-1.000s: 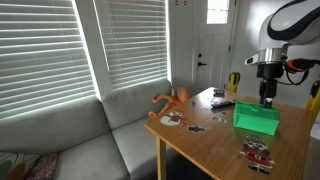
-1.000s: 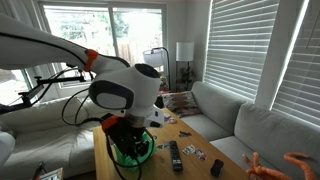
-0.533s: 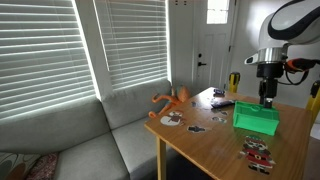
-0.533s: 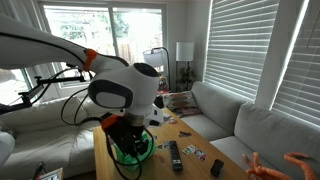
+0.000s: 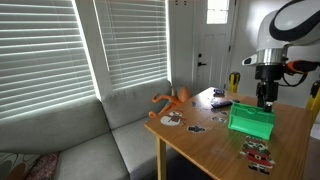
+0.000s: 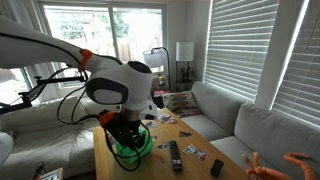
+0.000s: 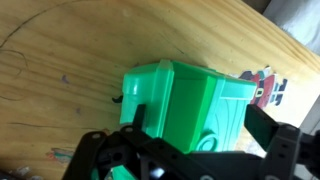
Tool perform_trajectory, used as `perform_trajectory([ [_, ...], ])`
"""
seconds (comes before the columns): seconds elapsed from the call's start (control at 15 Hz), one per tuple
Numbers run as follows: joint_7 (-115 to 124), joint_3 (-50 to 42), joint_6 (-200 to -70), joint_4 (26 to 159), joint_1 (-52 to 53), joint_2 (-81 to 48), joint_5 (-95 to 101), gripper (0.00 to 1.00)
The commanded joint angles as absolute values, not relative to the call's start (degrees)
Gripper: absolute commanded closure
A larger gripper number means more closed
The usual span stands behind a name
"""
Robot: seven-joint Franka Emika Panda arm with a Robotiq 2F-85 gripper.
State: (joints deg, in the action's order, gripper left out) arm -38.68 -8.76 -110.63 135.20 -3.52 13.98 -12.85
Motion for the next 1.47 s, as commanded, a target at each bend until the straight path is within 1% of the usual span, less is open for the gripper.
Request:
perform_trajectory([
  [0.0,-37.79,-7.84,-112.82,137.11,-2.49,16.76,-12.24,0.00],
  [0.47,-34.80,-6.11,-115.60,138.15,-1.05,17.56,-11.56,0.00],
  [1.4,-31.83,-4.96,-116.79,137.42,0.59,18.23,-11.46,0.00],
])
